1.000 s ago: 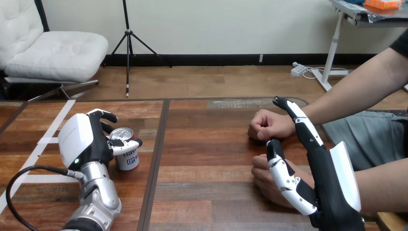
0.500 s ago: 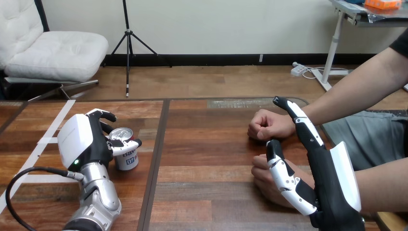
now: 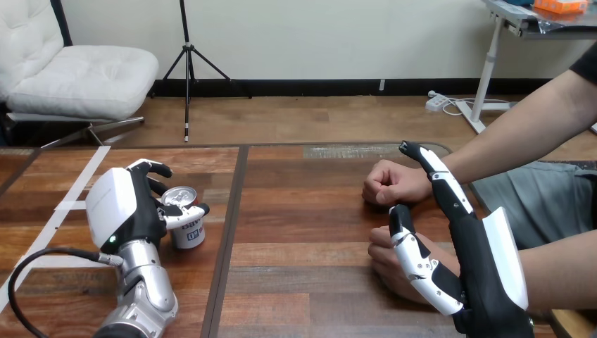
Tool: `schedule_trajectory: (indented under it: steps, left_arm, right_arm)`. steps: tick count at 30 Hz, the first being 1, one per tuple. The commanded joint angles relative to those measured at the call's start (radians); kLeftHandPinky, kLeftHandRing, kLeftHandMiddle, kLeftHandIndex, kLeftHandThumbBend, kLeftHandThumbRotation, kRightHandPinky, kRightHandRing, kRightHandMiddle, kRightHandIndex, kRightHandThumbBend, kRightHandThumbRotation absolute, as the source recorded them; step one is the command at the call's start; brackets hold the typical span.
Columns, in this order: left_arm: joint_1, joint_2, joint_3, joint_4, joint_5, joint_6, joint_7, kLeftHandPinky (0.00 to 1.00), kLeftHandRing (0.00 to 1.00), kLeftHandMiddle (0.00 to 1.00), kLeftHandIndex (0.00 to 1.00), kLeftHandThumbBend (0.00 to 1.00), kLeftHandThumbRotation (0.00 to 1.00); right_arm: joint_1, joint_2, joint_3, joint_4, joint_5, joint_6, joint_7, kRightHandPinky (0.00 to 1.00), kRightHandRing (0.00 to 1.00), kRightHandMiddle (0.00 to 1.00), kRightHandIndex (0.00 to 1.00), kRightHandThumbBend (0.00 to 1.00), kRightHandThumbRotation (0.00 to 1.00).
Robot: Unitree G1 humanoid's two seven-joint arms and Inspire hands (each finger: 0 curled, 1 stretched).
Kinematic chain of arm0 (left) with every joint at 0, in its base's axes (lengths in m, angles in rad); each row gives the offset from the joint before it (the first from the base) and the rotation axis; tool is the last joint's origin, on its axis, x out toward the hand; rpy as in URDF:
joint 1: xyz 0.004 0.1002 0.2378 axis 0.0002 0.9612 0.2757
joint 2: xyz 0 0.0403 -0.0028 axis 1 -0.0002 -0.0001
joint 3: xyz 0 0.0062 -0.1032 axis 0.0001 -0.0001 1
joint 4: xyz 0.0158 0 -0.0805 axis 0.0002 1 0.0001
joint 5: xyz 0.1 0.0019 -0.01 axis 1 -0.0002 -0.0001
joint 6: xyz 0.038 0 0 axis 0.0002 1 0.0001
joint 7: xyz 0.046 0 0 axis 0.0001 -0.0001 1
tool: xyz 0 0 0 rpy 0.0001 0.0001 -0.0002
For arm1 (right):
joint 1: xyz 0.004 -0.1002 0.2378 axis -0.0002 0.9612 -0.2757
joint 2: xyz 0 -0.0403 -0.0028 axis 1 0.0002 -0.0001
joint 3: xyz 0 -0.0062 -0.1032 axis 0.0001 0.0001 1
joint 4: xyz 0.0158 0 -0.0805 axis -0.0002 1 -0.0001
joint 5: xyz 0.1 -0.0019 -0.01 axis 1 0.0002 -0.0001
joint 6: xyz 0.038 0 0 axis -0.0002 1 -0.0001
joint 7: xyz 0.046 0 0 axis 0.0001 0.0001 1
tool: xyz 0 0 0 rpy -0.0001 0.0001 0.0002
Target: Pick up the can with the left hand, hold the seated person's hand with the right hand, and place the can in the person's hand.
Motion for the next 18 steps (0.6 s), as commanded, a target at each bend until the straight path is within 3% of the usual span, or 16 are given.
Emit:
schedule_trajectory:
  steps: [1, 18]
  left_arm:
    - [-0.036, 0.019, 0.004, -0.016, 0.002, -0.054, 0.033, 0.41, 0.43, 0.47, 0.6, 0.67, 0.0]
    - [-0.011, -0.012, 0.069, -0.037, -0.095, -0.197, 0.01, 0.48, 0.46, 0.48, 0.59, 0.69, 0.0]
  right_arm:
    - [-0.031, -0.005, -0.007, -0.046, 0.0, -0.006, -0.003, 0.93, 0.95, 0.94, 0.9, 0.24, 0.58]
    - [-0.035, -0.003, -0.006, -0.04, 0.002, -0.012, -0.006, 0.93, 0.95, 0.94, 0.9, 0.24, 0.53]
